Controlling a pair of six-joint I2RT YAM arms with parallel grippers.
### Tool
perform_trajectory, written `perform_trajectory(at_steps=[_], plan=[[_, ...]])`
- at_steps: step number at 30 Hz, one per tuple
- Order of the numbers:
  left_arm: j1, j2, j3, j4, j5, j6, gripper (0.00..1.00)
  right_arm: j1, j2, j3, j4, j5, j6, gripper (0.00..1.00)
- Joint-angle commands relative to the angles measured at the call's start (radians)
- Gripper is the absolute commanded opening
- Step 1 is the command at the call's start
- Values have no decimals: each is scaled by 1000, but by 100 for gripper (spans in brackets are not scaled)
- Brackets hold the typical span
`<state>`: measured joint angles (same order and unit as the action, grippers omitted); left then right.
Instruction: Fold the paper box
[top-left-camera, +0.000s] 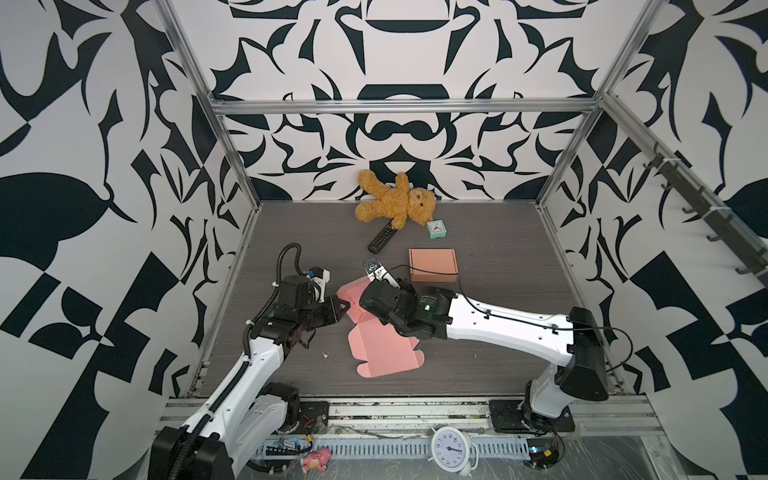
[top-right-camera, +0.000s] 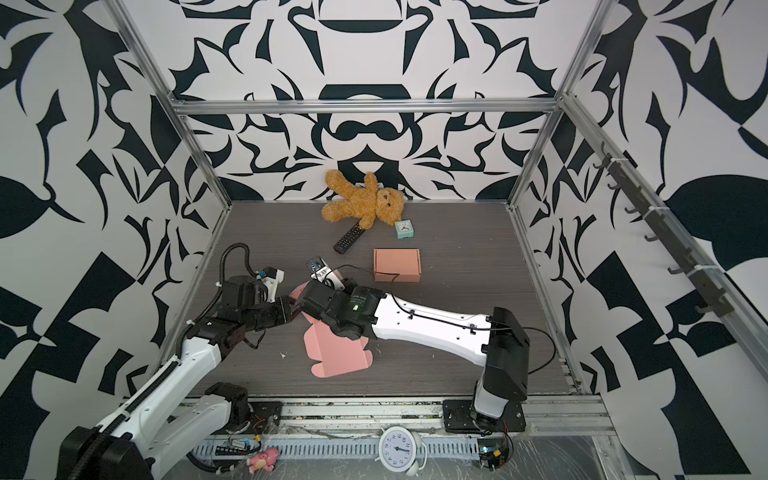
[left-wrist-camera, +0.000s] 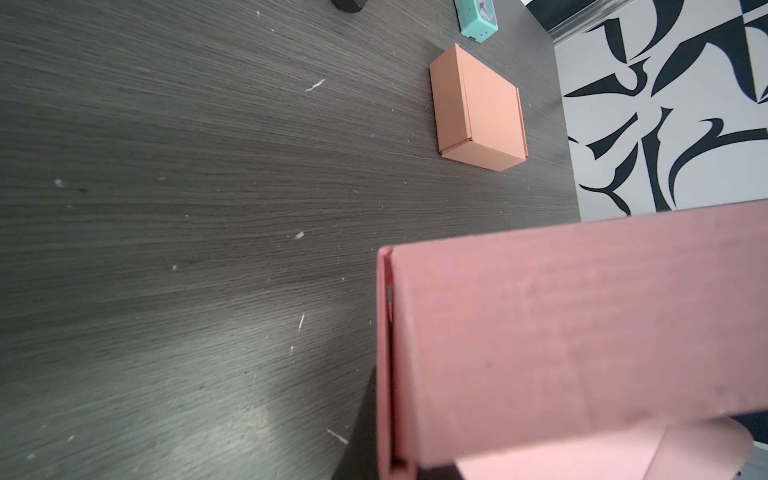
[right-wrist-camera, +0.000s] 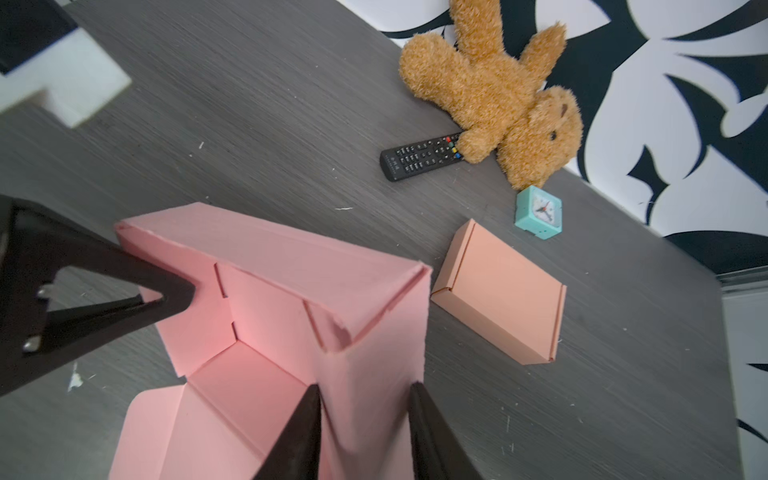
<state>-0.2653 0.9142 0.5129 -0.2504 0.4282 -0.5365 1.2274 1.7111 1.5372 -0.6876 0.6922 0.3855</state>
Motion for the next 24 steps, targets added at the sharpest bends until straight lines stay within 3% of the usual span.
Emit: perform_trajectory(at_steps=[1, 7, 14, 24], plan=[[-24, -7, -21, 76, 38, -54, 2, 22, 60, 96, -121, 135, 15, 34], [-71, -23, -27, 102, 3, -99, 2, 50, 173, 213, -263, 247, 49, 34], [-87, -31, -19, 103, -5, -105, 2, 52, 173, 196, -266, 275, 70, 32], [-102, -9, -1, 137, 1, -129, 2, 53, 258, 285, -395, 350, 119, 16]])
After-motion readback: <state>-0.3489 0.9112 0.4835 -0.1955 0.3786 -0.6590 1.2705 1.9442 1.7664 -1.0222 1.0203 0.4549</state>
